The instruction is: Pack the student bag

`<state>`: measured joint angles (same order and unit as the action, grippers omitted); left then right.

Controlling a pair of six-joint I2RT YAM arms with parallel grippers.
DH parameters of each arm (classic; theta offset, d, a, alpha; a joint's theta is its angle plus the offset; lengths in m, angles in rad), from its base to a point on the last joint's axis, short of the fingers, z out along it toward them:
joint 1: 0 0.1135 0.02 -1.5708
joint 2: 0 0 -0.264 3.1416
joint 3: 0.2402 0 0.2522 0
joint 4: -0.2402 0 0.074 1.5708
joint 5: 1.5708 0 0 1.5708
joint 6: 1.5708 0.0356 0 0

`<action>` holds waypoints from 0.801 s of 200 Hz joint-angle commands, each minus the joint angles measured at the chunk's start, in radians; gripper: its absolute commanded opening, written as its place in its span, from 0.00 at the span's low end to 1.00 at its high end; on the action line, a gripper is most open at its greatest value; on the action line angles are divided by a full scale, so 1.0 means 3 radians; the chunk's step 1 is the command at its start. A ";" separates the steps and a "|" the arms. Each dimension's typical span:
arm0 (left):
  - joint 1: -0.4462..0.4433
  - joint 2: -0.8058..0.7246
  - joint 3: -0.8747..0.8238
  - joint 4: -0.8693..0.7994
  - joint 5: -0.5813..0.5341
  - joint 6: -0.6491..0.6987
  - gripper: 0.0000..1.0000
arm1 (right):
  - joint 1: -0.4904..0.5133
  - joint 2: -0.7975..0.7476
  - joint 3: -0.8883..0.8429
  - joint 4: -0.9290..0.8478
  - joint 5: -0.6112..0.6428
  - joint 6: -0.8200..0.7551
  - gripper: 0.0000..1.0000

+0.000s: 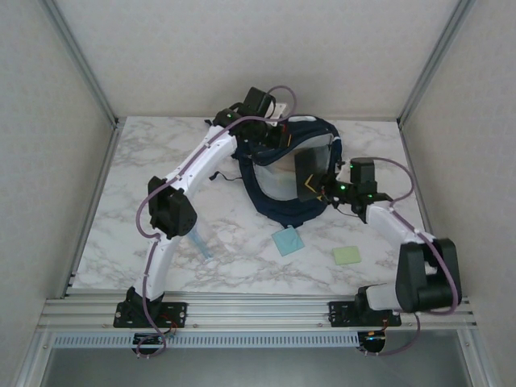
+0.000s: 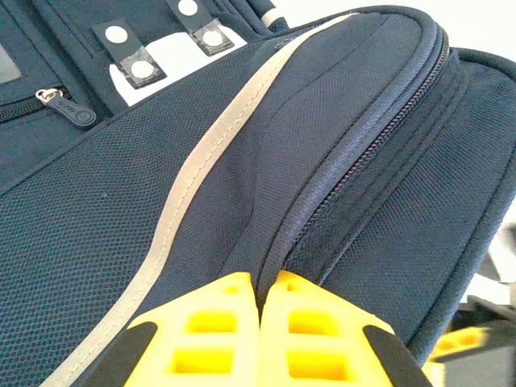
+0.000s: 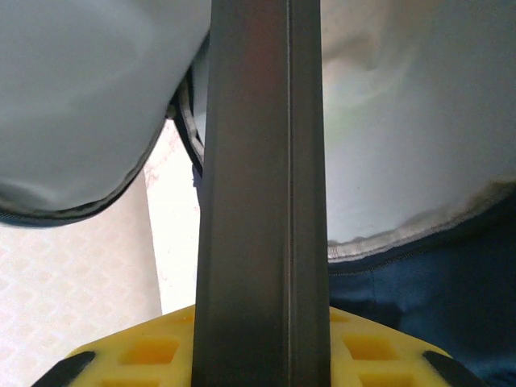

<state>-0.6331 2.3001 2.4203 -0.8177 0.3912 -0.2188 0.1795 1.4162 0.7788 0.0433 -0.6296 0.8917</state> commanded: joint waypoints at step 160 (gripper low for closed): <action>-0.0100 -0.0122 0.0206 0.0168 -0.0081 -0.0200 0.00 | 0.0411 0.1599 0.1114 0.0783 0.1154 0.0777 0.84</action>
<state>-0.6594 2.3001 2.4271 -0.8192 0.3786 -0.2401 0.2981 2.0018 1.1221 0.4801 -0.3756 1.1725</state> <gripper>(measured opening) 0.039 0.721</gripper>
